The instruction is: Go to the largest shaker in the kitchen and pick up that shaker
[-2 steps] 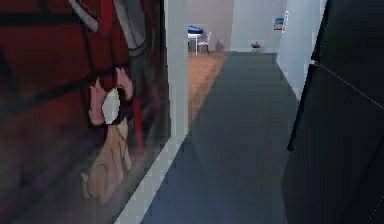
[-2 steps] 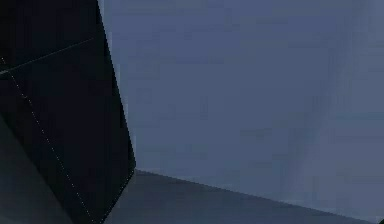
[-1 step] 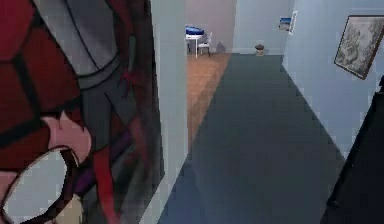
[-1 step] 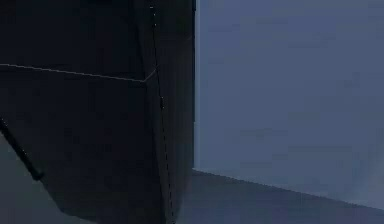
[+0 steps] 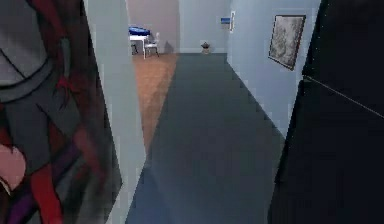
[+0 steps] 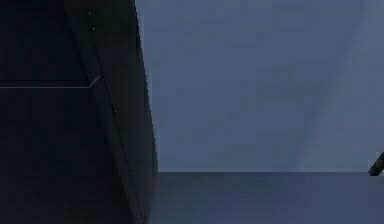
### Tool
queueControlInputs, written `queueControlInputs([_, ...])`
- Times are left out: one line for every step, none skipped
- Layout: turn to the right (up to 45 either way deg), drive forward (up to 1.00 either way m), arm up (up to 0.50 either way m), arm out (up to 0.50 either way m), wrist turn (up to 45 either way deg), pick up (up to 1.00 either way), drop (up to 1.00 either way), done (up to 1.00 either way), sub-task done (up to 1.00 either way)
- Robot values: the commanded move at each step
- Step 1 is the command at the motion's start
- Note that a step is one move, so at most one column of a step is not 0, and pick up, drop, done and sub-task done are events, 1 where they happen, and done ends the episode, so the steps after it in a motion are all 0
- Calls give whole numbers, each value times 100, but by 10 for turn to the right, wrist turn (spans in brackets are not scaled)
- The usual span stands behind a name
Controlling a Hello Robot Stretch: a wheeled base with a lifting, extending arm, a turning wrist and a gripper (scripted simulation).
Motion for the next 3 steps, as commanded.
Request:
queueControlInputs([0,100,0,0,0,0,0,0,0])
queueControlInputs([60,0,0,0,0,0,0,0,0])
queueControlInputs([0,5,0,0,0,0,0,0,0])
